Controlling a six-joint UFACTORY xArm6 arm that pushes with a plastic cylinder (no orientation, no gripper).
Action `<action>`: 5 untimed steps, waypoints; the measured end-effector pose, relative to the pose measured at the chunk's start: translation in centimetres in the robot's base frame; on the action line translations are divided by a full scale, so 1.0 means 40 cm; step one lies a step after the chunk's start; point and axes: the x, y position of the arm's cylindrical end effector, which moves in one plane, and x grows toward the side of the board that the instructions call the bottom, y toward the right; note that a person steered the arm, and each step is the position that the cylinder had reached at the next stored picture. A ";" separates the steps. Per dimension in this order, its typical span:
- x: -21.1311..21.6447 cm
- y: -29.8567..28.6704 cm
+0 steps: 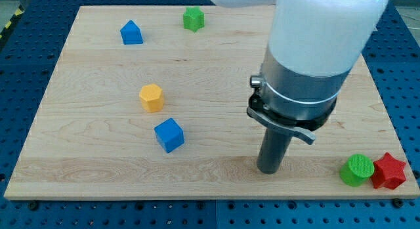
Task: Place your hand under the blue cube
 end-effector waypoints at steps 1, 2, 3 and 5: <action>0.009 -0.058; 0.011 -0.117; 0.011 -0.127; 0.050 -0.141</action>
